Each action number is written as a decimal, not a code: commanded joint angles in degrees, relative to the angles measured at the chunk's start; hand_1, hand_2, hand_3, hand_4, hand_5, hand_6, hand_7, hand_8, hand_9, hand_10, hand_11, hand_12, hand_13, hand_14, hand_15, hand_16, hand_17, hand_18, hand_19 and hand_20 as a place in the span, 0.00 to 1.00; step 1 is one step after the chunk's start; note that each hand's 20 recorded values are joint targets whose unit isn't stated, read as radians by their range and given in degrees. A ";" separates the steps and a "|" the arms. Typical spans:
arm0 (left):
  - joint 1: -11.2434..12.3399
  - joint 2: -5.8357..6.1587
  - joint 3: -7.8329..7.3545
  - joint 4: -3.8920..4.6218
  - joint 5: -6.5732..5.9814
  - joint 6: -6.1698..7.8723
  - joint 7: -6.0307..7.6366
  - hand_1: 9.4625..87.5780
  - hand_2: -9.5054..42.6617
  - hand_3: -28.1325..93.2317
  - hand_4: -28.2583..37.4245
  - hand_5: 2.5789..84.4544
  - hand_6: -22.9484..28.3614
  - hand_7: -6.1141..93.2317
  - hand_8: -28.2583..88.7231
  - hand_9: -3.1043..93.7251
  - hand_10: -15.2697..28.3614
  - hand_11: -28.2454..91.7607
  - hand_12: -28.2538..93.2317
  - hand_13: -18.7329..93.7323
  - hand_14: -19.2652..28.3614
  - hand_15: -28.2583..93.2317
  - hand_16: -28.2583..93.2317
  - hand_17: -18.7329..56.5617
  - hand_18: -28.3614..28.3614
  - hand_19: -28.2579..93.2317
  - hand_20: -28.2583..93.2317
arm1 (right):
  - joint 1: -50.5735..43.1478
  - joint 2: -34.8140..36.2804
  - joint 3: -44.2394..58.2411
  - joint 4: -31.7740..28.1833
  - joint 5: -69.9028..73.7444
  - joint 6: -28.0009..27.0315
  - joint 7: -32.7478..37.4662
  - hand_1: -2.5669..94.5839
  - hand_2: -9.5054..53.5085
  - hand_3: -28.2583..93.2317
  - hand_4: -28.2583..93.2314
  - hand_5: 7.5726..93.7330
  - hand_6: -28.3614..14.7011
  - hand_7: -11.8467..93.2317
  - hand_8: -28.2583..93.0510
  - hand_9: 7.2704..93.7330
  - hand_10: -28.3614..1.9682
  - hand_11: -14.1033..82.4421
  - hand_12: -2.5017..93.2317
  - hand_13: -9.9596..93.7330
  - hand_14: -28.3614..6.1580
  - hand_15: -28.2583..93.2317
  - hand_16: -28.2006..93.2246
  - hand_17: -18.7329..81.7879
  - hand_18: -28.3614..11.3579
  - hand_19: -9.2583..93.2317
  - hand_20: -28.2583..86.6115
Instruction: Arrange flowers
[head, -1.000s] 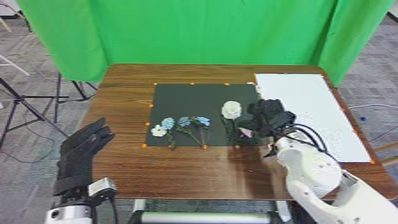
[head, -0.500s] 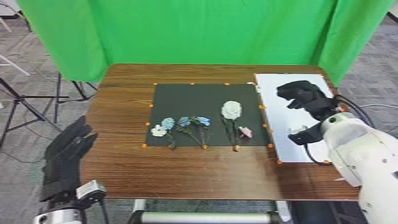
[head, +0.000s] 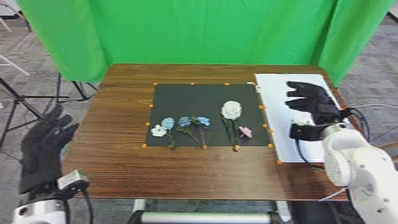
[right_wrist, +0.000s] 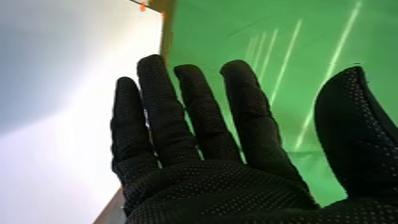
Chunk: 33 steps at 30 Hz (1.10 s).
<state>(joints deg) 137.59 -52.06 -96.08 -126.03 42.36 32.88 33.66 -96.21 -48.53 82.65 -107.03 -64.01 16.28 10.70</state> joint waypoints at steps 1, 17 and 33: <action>-3.66 2.32 1.20 0.77 -1.21 0.70 0.55 0.21 0.25 0.91 0.11 0.39 0.55 0.21 0.14 0.34 0.75 0.49 0.28 0.34 0.91 0.71 0.11 0.11 0.86 0.69 0.26 | 1.03 -1.19 4.50 1.22 -0.93 -3.71 0.12 0.15 0.37 0.96 0.02 0.42 0.51 0.26 0.14 0.41 0.30 0.30 0.18 0.41 0.19 0.58 0.31 0.24 0.13 0.65 0.33; -3.73 3.09 0.40 1.08 -4.19 -0.04 1.32 0.21 0.25 0.91 0.12 0.39 0.56 0.21 0.14 0.35 0.75 0.50 0.28 0.34 0.91 0.71 0.11 0.11 0.86 0.69 0.26 | 0.11 -3.31 9.59 2.21 -1.32 -10.74 2.16 0.15 0.37 0.96 0.02 0.42 0.52 0.26 0.14 0.42 0.32 0.30 0.18 0.42 0.20 0.58 0.31 0.23 0.12 0.63 0.34; -3.10 4.09 0.64 0.90 -5.48 0.46 2.23 0.21 0.24 0.91 0.12 0.40 0.57 0.20 0.15 0.35 0.75 0.50 0.28 0.34 0.92 0.72 0.11 0.11 0.87 0.69 0.26 | 0.12 -2.76 9.99 2.47 -1.08 -10.07 2.63 0.16 0.37 0.96 0.02 0.42 0.53 0.26 0.14 0.43 0.33 0.30 0.18 0.43 0.20 0.59 0.31 0.23 0.11 0.63 0.35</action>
<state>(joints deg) 133.66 -48.07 -95.31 -125.05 37.22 33.15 35.47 -95.89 -51.49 92.46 -104.77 -65.21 5.38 13.41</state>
